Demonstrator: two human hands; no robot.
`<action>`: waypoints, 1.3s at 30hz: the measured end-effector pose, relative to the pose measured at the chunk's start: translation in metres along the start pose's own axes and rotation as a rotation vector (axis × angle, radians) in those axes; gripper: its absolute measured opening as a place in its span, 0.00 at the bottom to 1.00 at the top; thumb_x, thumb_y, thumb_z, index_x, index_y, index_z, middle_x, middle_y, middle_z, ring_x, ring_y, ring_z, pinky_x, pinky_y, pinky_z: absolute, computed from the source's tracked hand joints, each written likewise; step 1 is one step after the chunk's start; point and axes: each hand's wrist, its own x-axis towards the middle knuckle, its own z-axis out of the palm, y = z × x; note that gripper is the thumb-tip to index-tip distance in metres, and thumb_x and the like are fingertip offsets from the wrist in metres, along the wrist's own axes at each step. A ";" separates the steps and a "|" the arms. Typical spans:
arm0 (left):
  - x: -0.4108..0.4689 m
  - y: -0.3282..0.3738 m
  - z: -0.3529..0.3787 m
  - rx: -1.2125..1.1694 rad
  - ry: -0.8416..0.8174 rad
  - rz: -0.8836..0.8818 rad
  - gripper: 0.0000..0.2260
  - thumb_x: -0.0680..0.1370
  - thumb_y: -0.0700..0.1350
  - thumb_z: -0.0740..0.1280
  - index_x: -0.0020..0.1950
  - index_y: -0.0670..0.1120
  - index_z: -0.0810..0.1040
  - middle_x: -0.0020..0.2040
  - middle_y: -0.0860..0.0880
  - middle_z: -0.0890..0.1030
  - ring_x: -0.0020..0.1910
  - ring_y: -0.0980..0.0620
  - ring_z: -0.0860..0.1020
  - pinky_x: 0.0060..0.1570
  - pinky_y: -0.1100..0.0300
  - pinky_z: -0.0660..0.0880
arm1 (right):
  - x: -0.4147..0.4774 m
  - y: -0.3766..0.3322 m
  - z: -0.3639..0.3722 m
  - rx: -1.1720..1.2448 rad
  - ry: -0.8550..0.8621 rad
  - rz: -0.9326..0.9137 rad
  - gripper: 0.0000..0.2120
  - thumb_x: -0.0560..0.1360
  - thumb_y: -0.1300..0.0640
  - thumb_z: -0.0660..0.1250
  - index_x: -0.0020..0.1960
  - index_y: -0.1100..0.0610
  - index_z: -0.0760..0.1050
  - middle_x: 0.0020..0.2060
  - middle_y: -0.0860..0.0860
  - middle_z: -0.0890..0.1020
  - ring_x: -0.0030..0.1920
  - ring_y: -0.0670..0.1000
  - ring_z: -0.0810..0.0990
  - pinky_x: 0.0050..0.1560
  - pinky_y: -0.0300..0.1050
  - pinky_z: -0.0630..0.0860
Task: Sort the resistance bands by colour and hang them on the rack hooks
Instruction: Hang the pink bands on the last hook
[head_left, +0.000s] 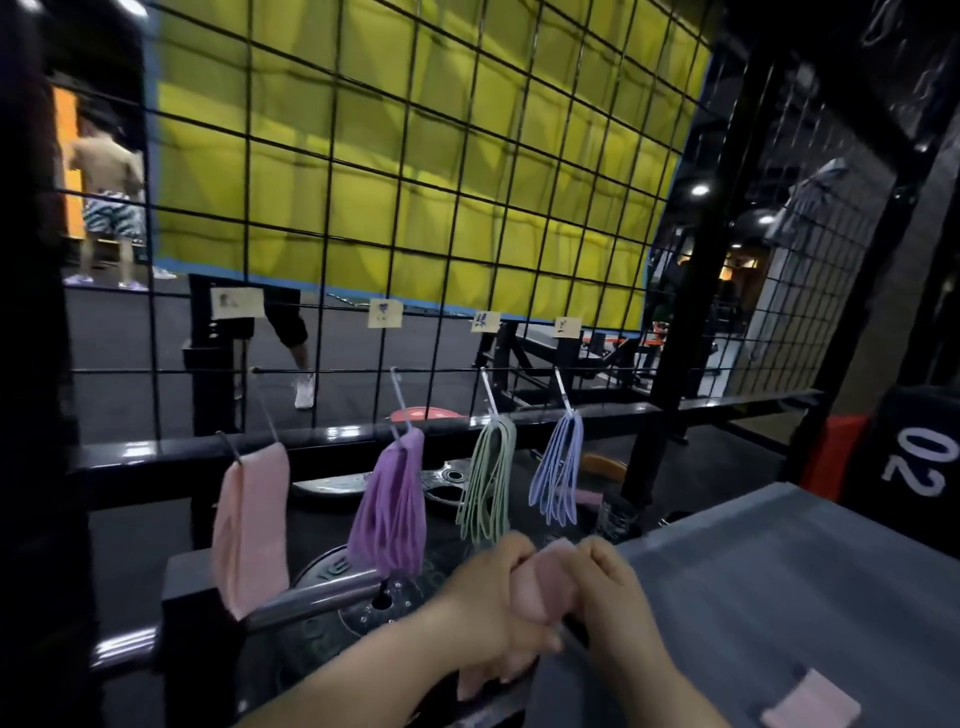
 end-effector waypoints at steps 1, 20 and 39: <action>-0.002 0.001 -0.004 0.007 0.004 0.000 0.26 0.64 0.52 0.78 0.54 0.58 0.67 0.50 0.59 0.76 0.48 0.60 0.76 0.44 0.65 0.74 | 0.001 -0.003 0.004 0.004 -0.002 -0.002 0.12 0.65 0.53 0.69 0.33 0.53 0.64 0.34 0.56 0.64 0.36 0.54 0.61 0.34 0.47 0.59; -0.042 -0.002 -0.033 0.166 0.142 0.008 0.33 0.63 0.54 0.78 0.59 0.57 0.61 0.59 0.57 0.63 0.57 0.55 0.67 0.53 0.58 0.73 | -0.009 -0.025 0.049 0.036 -0.071 -0.094 0.17 0.72 0.58 0.68 0.30 0.53 0.63 0.28 0.50 0.65 0.30 0.48 0.64 0.33 0.42 0.61; -0.043 0.015 -0.058 -0.221 0.093 0.011 0.23 0.70 0.54 0.72 0.60 0.56 0.65 0.46 0.54 0.77 0.43 0.57 0.76 0.44 0.62 0.74 | -0.012 -0.053 0.047 0.165 -0.179 -0.081 0.18 0.71 0.51 0.73 0.35 0.55 0.65 0.27 0.50 0.66 0.28 0.47 0.66 0.31 0.41 0.65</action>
